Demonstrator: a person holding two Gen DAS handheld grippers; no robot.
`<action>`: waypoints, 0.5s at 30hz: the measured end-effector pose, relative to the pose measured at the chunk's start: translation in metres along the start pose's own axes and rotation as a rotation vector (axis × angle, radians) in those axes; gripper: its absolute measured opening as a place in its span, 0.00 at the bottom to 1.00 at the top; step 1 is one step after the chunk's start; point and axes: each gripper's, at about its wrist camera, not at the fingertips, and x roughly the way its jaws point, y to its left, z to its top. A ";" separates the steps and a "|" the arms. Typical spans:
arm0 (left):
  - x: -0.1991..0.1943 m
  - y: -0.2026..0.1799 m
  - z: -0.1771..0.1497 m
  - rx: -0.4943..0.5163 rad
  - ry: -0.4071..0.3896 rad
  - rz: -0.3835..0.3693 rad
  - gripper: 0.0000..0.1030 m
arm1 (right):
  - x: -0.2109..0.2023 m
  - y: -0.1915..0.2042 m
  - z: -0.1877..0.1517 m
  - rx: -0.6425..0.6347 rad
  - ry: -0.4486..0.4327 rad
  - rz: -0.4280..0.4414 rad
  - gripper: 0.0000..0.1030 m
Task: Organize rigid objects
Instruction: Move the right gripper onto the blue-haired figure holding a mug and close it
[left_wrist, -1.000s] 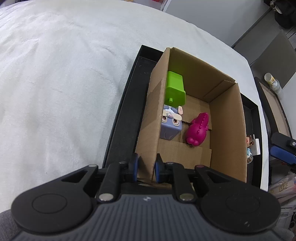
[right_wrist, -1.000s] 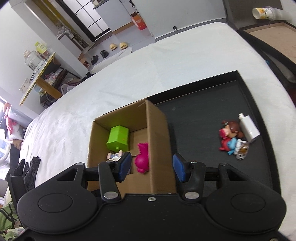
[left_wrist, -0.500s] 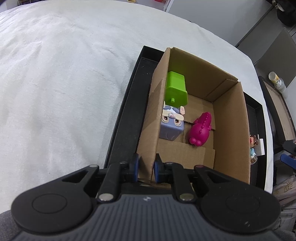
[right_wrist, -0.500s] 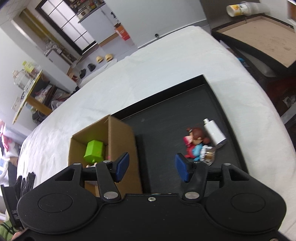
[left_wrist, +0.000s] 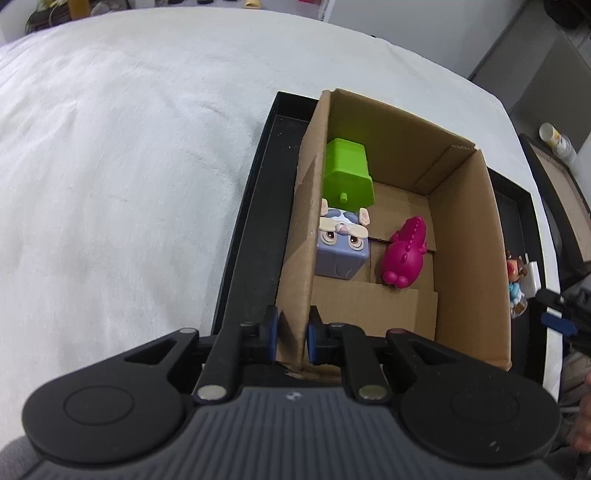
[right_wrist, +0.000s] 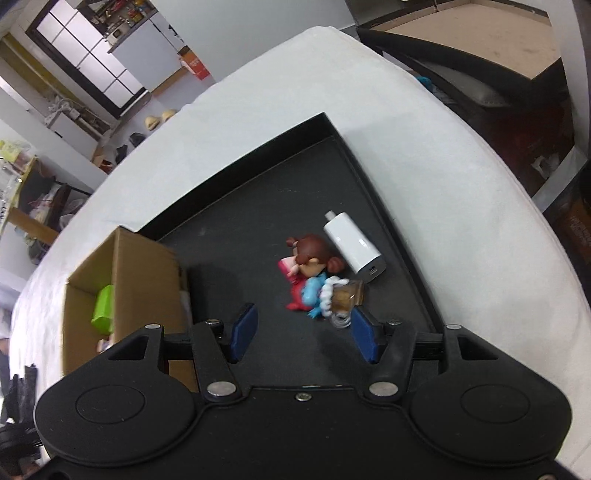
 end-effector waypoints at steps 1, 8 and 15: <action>0.000 0.001 0.000 -0.007 0.003 -0.001 0.14 | 0.003 0.000 0.001 -0.004 0.001 -0.010 0.54; 0.003 0.002 0.000 -0.014 0.015 0.005 0.14 | 0.028 0.004 0.003 -0.025 0.018 -0.055 0.59; 0.008 -0.001 0.003 -0.016 0.035 0.012 0.14 | 0.042 0.010 0.004 -0.028 0.003 -0.098 0.63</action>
